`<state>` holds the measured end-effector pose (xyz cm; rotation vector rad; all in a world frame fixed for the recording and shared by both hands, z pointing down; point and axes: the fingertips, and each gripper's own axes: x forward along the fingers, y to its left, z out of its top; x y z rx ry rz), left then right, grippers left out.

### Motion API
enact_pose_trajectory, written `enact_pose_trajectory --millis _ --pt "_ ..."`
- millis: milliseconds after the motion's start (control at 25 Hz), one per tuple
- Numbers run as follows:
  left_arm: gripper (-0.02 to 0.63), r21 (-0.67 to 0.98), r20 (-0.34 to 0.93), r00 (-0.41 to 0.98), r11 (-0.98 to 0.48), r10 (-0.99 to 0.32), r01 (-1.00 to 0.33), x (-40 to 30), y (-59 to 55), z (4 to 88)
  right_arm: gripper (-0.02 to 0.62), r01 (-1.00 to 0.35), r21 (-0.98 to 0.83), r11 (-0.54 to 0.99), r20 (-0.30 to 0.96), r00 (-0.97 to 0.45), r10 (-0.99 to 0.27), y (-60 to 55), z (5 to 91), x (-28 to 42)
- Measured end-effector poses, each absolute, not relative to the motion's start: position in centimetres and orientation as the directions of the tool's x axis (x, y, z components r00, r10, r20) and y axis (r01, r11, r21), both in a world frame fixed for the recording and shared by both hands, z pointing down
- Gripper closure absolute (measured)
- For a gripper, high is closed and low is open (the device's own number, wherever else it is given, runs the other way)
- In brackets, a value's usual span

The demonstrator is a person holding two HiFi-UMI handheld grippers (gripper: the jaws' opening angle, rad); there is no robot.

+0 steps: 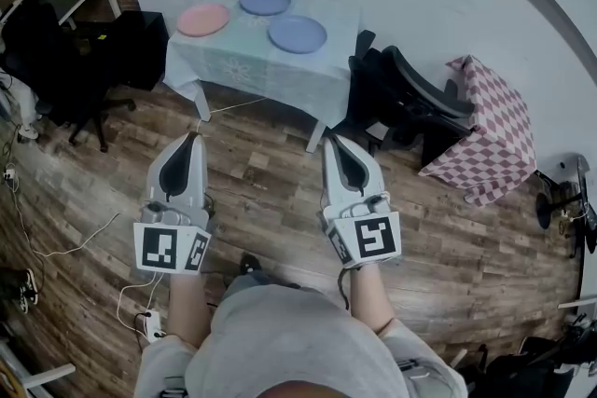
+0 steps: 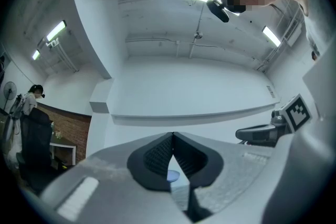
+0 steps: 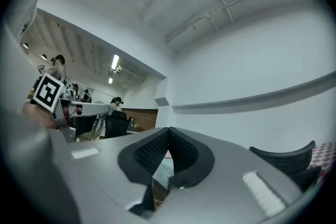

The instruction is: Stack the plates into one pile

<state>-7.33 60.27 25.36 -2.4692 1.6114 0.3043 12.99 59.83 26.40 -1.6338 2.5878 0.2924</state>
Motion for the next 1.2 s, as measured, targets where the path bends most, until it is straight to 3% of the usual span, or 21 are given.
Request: enact_pose_trajectory --millis 200,360,680,1200 --pt "0.601 -0.084 -0.267 0.392 -0.384 -0.880 -0.919 -8.6 57.7 25.1 0.594 -0.888 0.155 0.433 -0.174 -0.455 -0.873 58.0 25.9 11.1" --pt "0.603 -0.104 -0.284 0.384 -0.370 -0.879 -0.923 -9.9 55.6 24.7 0.594 -0.905 0.071 0.420 -0.192 -0.426 -0.884 55.7 26.0 10.3" --pt "0.601 -0.031 -0.320 0.447 -0.463 -0.835 -0.886 -12.0 53.4 24.9 0.594 -0.927 0.055 0.370 -0.206 -0.373 -0.905 53.6 26.6 8.6" --pt "0.602 -0.032 -0.296 0.433 -0.444 -0.851 -0.895 -11.4 46.1 26.3 0.594 -0.941 0.060 0.332 -0.162 -0.338 -0.927 46.3 28.1 10.1"
